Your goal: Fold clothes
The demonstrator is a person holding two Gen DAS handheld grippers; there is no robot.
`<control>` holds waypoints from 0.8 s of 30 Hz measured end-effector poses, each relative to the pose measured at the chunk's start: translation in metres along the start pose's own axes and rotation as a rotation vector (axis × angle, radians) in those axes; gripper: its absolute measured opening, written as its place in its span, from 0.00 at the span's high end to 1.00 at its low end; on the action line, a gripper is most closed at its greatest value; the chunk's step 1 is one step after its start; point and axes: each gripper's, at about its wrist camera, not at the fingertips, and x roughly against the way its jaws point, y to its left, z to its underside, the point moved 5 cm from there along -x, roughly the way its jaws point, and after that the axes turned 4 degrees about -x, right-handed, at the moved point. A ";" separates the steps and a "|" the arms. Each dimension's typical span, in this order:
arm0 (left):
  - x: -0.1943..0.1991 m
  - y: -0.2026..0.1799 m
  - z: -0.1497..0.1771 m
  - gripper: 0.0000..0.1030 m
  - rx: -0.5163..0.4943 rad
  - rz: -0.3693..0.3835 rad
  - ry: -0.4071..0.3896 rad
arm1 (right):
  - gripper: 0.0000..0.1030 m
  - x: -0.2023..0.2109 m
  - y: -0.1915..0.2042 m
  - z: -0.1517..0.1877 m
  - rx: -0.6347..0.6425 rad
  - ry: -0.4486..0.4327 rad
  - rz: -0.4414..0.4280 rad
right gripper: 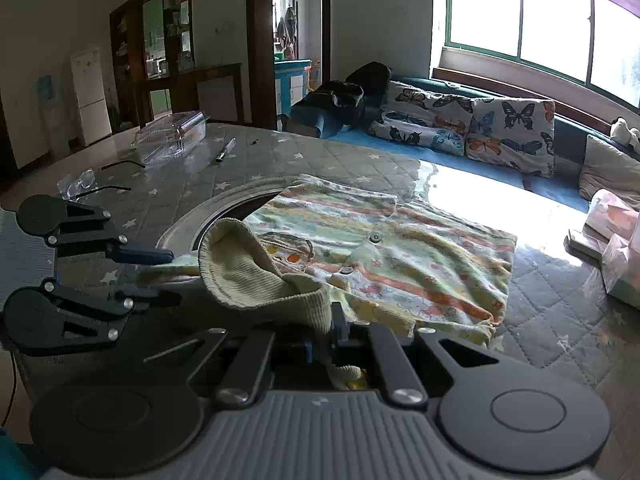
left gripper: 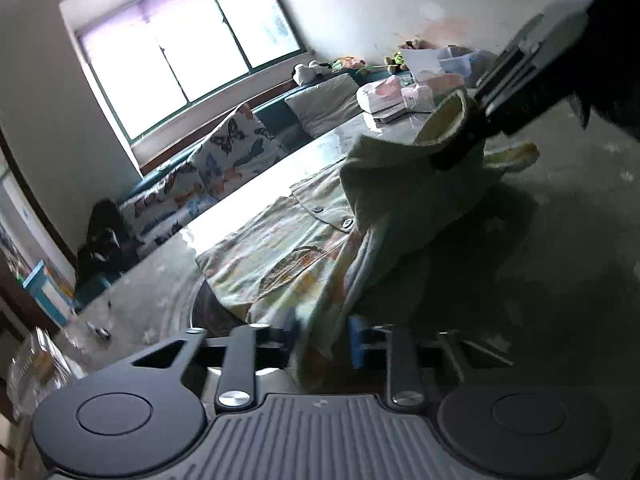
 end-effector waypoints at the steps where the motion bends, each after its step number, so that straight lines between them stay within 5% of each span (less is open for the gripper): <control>1: -0.001 0.001 0.001 0.86 -0.004 -0.006 0.001 | 0.95 0.001 0.001 0.000 -0.002 -0.004 0.000; 10: 0.039 0.007 -0.009 0.94 0.053 0.008 -0.059 | 0.96 0.038 0.015 0.002 0.036 -0.054 -0.022; 19: 0.118 -0.010 -0.006 0.94 0.083 0.125 -0.049 | 0.96 0.110 0.053 0.027 0.115 -0.023 -0.103; 24: 0.108 0.002 -0.007 0.94 0.137 0.137 -0.029 | 0.96 0.104 0.055 0.020 0.141 0.003 -0.108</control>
